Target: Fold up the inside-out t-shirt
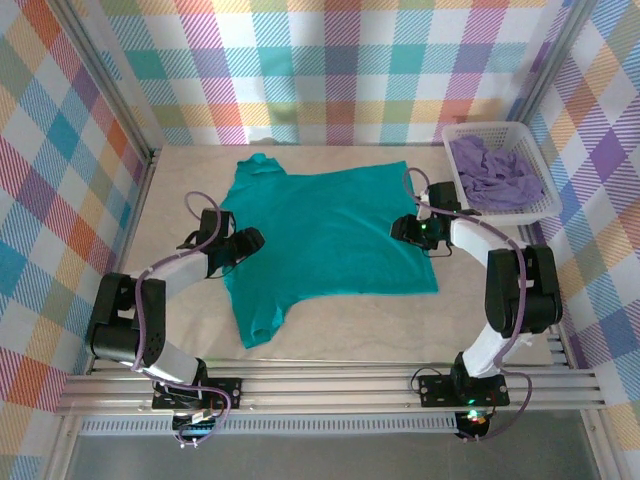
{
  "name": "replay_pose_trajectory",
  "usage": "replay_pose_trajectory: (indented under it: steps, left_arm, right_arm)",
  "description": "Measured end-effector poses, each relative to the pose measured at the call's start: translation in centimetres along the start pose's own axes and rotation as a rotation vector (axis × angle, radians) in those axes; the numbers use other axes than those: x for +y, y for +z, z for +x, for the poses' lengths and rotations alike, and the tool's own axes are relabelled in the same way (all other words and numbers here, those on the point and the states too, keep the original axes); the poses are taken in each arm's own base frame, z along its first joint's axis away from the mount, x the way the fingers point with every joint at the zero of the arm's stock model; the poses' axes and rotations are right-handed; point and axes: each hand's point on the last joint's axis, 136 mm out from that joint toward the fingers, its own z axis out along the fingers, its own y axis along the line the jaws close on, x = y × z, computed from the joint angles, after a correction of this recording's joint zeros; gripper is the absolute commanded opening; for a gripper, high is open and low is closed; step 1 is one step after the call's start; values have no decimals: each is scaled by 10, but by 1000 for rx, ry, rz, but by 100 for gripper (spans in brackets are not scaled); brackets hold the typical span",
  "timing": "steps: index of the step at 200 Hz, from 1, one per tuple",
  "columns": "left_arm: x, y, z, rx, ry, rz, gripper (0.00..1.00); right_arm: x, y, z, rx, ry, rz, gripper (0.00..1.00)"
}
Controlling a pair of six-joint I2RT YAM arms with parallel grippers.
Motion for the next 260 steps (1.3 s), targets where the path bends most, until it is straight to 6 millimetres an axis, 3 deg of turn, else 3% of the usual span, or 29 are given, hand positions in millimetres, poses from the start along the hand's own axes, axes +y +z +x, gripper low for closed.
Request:
replay_pose_trajectory:
  steps: [42, 62, 81, 108, 129, 142, 162, 184, 200, 219, 234, 260]
  left_arm:
    - [11, -3, 6, 2, 20, -19, 60]
    - [30, -2, 12, 10, 3, -55, 61]
    - [50, -2, 19, 21, -18, -94, 61]
    - [49, -2, 16, 15, -14, -86, 62]
    - [46, -3, 16, 22, -14, -73, 62]
    - [43, -5, 15, 18, -12, -64, 64]
    - [31, -21, 7, -20, 1, -33, 67]
    - [11, -48, -3, -97, 29, 32, 67]
    - [6, -61, 0, -125, 35, 59, 67]
    - [15, -62, 14, -105, 29, 51, 67]
    - [25, -56, 26, -71, 16, 27, 67]
    - [35, -44, 38, -18, -1, -2, 67]
  right_arm:
    - [-9, 18, 9, 51, 64, -4, 50]
    - [-17, 20, 13, 63, 101, 6, 49]
    - [-38, 17, 14, 58, 172, 28, 48]
    - [-64, 10, 13, 40, 262, 51, 47]
    - [-57, 0, 8, -2, 234, 46, 48]
    - [-36, -11, 9, -32, 159, 34, 48]
    - [30, -27, 30, -61, -41, -58, 49]
    - [112, -38, 83, -19, -266, -227, 50]
    - [159, -33, 142, 88, -387, -335, 51]
    - [194, -22, 205, 222, -477, -414, 50]
    - [209, -8, 247, 329, -516, -439, 49]
    - [225, 22, 282, 436, -538, -429, 48]
